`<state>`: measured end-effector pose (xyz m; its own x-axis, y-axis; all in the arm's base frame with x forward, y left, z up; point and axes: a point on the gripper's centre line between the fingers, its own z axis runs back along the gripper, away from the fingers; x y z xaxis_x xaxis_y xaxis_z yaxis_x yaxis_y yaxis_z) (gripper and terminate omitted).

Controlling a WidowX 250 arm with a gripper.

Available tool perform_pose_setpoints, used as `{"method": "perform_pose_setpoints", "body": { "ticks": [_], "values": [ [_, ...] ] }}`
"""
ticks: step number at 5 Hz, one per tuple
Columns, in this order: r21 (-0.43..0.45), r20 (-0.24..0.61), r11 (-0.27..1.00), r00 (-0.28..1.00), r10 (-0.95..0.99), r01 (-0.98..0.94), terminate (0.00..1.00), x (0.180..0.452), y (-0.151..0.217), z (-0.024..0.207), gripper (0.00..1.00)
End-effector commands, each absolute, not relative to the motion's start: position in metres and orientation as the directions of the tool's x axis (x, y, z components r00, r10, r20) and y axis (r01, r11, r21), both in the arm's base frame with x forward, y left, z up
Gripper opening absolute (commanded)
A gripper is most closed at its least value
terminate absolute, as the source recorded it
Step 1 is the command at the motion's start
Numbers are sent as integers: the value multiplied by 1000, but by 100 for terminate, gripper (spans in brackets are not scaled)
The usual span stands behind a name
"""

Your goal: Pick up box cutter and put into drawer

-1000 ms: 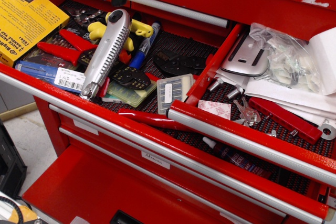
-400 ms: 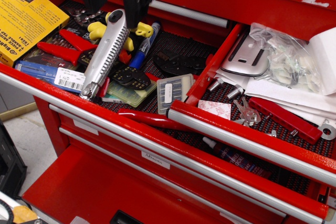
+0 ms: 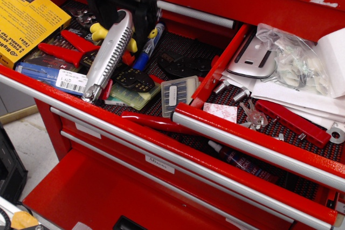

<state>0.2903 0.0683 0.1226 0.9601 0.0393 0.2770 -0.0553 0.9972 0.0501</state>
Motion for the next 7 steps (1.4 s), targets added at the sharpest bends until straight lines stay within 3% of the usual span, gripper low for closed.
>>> {"method": "perform_pose_setpoints", "body": {
  "ticks": [1,6,7],
  "values": [
    [77,304,991,949,82,-110,0,290,93,124,100],
    [-55,362,995,927,94,-79,0,307,108,65,100],
    [-52,341,991,931,134,-124,0,303,98,74,0]
  ]
}}
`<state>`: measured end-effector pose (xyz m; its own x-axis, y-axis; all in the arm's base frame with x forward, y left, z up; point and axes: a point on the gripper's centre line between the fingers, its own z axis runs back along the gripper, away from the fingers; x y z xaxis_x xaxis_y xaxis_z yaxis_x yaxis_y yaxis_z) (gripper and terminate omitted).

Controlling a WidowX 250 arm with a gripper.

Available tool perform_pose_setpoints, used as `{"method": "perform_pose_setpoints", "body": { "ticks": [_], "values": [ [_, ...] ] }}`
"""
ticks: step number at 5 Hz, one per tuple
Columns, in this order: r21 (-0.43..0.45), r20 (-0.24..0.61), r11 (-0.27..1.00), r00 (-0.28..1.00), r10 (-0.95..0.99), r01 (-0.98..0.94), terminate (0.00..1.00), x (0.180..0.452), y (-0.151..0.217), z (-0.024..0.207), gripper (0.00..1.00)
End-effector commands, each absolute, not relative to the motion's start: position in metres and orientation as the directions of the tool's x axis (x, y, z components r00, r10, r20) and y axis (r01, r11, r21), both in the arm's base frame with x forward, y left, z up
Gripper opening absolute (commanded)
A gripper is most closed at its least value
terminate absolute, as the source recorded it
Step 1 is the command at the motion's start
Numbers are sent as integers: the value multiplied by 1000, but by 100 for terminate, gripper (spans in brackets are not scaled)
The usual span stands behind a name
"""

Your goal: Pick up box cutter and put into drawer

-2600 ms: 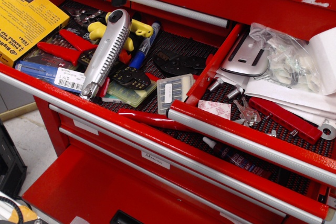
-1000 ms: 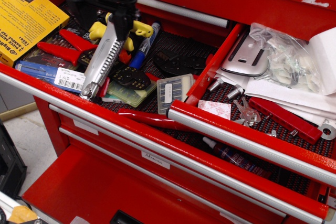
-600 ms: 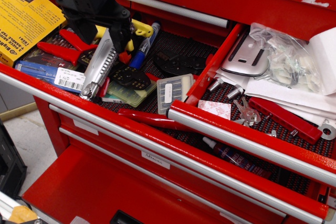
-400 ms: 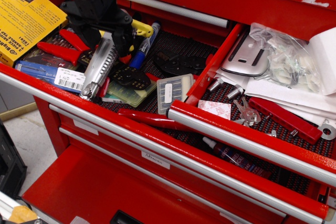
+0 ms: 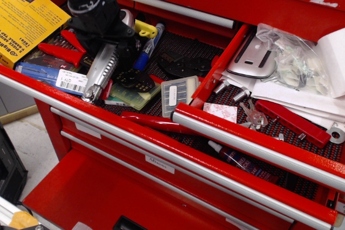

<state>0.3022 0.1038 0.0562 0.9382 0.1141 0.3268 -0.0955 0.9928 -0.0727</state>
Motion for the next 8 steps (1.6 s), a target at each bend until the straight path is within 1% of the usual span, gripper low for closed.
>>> {"method": "perform_pose_setpoints", "body": {
  "ticks": [1,2,3,4,5,6,7,8],
  "values": [
    [-44,269,987,950,159,-153,0,295,78,108,0],
    [13,219,979,956,196,-204,0,289,49,148,0],
    [-27,99,947,942,320,-319,0,281,3,190,0],
    [-75,-12,884,887,462,-461,0,281,-41,210,0],
    [-139,-50,794,805,592,-592,0,294,-87,215,0],
    [-193,-37,722,740,671,-665,0,301,-112,206,0],
    [-271,-68,683,722,689,-678,0,299,-122,203,100],
    [-429,-75,743,840,537,-513,0,291,-114,199,100]
  ]
}}
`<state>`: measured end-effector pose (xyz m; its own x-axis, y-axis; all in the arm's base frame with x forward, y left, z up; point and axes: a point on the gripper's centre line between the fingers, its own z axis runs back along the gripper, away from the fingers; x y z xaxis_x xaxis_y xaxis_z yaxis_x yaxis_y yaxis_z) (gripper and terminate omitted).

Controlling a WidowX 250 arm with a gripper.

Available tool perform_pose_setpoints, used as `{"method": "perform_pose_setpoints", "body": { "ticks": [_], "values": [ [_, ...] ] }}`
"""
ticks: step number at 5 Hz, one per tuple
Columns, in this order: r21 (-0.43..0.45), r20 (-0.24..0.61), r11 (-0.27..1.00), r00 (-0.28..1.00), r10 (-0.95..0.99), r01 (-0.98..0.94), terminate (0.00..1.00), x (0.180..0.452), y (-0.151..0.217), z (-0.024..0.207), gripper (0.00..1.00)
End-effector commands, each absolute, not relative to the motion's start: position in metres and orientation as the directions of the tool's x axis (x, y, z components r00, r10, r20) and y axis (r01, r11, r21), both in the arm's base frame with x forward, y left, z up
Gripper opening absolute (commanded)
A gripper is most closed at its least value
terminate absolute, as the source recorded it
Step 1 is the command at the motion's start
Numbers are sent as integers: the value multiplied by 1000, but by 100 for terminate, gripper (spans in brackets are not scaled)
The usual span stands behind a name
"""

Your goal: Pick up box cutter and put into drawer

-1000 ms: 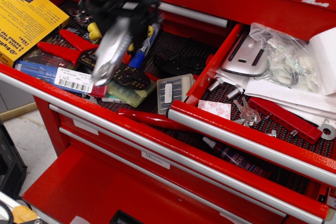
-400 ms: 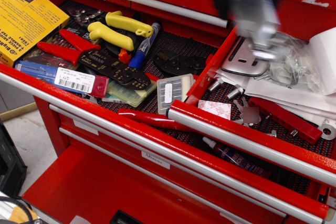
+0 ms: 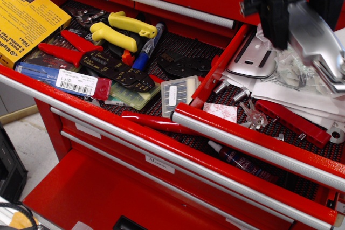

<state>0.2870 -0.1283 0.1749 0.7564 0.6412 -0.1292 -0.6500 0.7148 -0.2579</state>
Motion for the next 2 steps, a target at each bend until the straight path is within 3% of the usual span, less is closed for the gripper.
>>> {"method": "perform_pose_setpoints", "body": {
  "ticks": [1,2],
  "values": [
    [-429,-75,743,840,537,-513,0,291,-114,199,100],
    [-429,-75,743,840,537,-513,100,291,-114,199,100]
  ]
}}
